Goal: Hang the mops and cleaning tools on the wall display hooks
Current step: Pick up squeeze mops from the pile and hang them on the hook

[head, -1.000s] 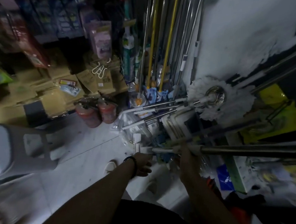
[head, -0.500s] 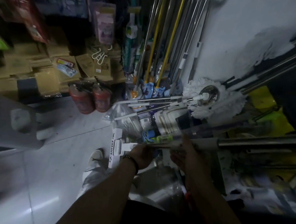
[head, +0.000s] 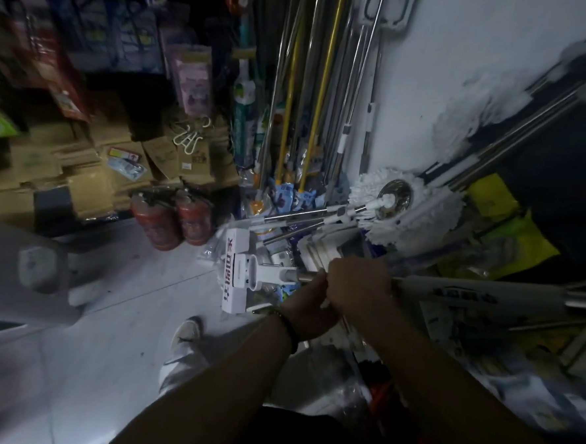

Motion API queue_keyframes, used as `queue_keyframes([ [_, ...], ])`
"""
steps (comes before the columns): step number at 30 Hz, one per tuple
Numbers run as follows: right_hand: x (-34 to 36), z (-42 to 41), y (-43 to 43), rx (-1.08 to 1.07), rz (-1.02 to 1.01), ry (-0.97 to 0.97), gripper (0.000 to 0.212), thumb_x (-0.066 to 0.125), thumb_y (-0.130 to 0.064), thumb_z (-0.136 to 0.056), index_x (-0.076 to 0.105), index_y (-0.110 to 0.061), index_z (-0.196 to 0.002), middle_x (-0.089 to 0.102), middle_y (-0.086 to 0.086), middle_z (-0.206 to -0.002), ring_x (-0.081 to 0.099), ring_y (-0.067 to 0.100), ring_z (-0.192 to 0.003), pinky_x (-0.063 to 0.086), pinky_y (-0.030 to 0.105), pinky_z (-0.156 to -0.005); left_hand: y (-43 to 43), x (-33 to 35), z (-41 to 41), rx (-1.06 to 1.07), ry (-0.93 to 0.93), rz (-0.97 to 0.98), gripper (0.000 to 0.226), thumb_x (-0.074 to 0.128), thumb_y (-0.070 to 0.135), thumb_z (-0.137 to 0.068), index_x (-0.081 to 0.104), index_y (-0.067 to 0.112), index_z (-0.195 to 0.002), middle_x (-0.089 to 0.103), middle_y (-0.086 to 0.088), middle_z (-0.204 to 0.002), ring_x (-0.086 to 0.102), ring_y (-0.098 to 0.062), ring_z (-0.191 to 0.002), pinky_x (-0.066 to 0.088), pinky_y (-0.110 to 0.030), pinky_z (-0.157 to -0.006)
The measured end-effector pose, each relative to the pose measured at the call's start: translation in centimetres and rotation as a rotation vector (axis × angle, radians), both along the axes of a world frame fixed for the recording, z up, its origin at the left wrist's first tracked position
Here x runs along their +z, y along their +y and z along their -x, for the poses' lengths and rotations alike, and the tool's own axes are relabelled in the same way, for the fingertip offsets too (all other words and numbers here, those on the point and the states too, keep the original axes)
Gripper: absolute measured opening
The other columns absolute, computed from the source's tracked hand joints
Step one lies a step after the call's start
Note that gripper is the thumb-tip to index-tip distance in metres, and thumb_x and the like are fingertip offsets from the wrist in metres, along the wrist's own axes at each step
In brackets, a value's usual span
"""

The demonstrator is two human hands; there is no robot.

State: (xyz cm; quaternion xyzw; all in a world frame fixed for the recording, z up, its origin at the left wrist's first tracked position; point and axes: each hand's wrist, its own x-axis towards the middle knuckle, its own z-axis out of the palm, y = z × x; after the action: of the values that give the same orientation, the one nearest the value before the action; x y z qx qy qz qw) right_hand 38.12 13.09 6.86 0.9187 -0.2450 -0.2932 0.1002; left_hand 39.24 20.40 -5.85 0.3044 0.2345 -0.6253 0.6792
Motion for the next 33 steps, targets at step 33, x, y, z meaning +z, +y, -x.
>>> queue_keyframes([
  [33, 3.4, -8.5, -2.1, -0.233, -0.693, -0.807, 0.039, 0.07, -0.045, -0.097, 0.077, -0.014, -0.118, 0.078, 0.005, -0.11, 0.072, 0.021, -0.098, 0.059, 0.036, -0.088, 3.7, 5.9, -11.5, 0.199, -0.513, 0.138, 0.044, 0.052, 0.018, -0.108, 0.047, 0.027, -0.151, 0.055, -0.02, -0.151, 0.055, -0.041, -0.126, 0.038, -0.066, -0.114],
])
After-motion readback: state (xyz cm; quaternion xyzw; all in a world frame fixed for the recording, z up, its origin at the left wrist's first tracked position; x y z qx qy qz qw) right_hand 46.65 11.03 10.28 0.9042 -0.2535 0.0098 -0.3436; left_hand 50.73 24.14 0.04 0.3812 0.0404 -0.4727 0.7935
